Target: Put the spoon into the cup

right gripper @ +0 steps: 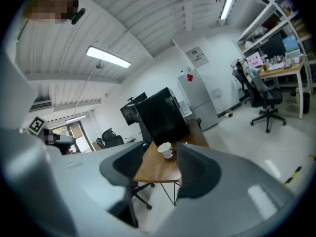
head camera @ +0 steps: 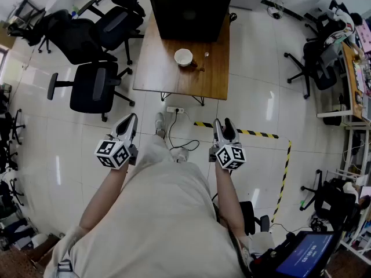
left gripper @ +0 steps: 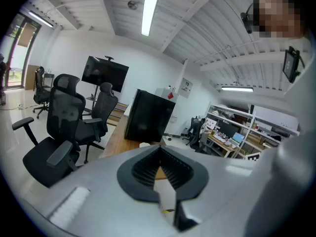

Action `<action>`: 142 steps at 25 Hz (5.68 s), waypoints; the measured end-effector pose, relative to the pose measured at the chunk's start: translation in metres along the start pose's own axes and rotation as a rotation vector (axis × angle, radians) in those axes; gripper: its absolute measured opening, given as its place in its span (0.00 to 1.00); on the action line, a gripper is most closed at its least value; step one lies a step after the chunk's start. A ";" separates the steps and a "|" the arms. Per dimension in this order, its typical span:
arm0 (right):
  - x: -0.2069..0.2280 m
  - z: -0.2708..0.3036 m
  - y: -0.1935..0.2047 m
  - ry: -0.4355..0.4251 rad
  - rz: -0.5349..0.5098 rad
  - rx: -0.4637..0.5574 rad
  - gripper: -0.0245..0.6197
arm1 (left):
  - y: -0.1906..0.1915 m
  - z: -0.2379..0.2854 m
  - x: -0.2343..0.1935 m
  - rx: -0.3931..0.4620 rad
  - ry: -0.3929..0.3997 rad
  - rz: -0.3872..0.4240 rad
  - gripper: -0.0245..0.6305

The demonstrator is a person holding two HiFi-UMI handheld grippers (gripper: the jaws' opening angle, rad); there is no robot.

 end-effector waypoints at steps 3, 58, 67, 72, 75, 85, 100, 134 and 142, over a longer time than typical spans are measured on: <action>-0.004 0.014 0.008 0.012 0.012 -0.025 0.36 | -0.011 0.015 -0.012 0.004 0.016 0.021 0.00; 0.108 0.389 0.144 0.148 -0.225 -0.753 0.31 | -0.127 0.293 -0.098 -0.202 0.104 0.021 0.01; 0.103 0.407 0.165 0.201 -0.197 -0.763 0.31 | -0.130 0.306 -0.110 -0.200 0.065 0.024 0.01; 0.108 0.407 0.165 0.307 -0.181 -0.758 0.24 | -0.132 0.298 -0.115 -0.199 0.043 0.039 0.01; 0.112 0.407 0.165 0.296 -0.171 -0.743 0.24 | -0.129 0.293 -0.119 -0.195 0.030 0.036 0.01; 0.097 0.381 0.107 0.187 -0.177 -0.634 0.23 | -0.136 0.290 -0.118 -0.164 0.061 0.045 0.01; 0.018 0.358 0.059 0.013 -0.316 -0.565 0.23 | -0.140 0.279 -0.123 -0.147 0.104 0.045 0.01; -0.012 0.378 0.093 -0.109 -0.386 -0.798 0.23 | -0.148 0.261 -0.137 -0.096 0.134 -0.075 0.00; -0.014 0.389 0.090 -0.122 -0.394 -0.799 0.23 | -0.148 0.258 -0.137 -0.089 0.136 -0.082 0.00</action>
Point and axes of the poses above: the fingertips, and each gripper's own axes: z forward along the fingers, x to its right, y out of its underside, the point moved 4 cm from there along -z, backward along the fingers, and after that the axes turned 7 degrees about -z, right-handed, at the moved point
